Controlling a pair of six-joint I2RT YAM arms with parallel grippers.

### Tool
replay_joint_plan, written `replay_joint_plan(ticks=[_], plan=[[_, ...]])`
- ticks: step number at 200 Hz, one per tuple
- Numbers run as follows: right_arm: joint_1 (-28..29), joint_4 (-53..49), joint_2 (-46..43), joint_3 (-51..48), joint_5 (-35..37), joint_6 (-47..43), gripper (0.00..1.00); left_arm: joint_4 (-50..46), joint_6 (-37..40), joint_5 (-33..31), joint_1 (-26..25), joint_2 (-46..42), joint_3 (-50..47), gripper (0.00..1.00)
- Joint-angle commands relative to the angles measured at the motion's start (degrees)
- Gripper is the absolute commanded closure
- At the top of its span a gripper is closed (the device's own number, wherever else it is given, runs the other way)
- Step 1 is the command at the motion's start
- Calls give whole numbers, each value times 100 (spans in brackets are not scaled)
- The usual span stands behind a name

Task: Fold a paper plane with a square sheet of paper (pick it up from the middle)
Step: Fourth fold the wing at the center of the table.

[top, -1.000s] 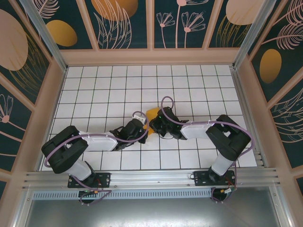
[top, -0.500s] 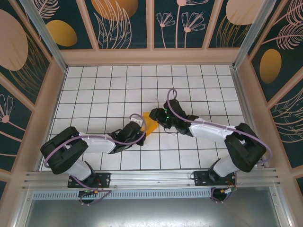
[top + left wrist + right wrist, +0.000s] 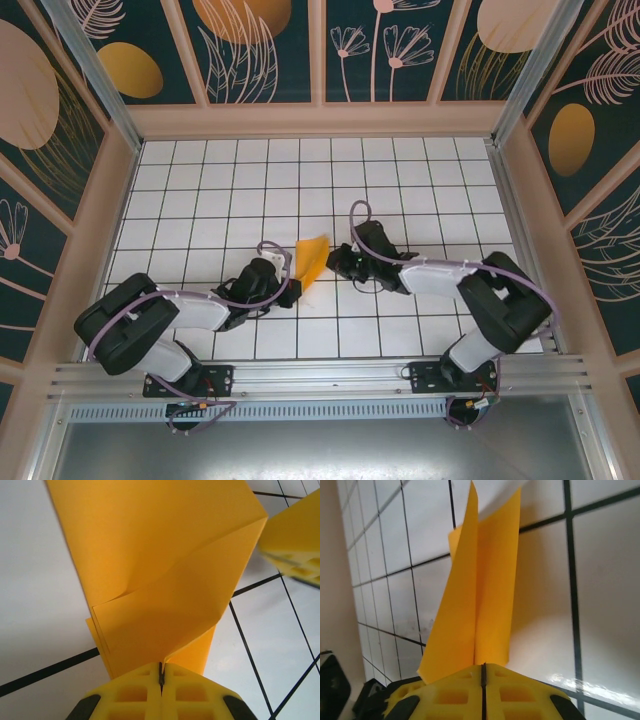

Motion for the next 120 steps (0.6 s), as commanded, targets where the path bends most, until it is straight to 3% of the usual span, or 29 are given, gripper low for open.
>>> replay_joint_plan(ticks=[1,25,43,82,120], plan=[[76,321,469,419,-375,-37,90,198,-82,183,28,73,-68,100],[63,146,732,694,-309,-135,94,101,-40,146,38,0,-85,100],[79,106,494,633,-21,-197,91,-57,18,100,33,-64,-62,100],[-52,511,1185,489,-511,54,91,-136,37,-20,33,-65,-72,100],[19,-100,1271,405,-61,139,92,-240,-189,-302,35,-229,-208,100]])
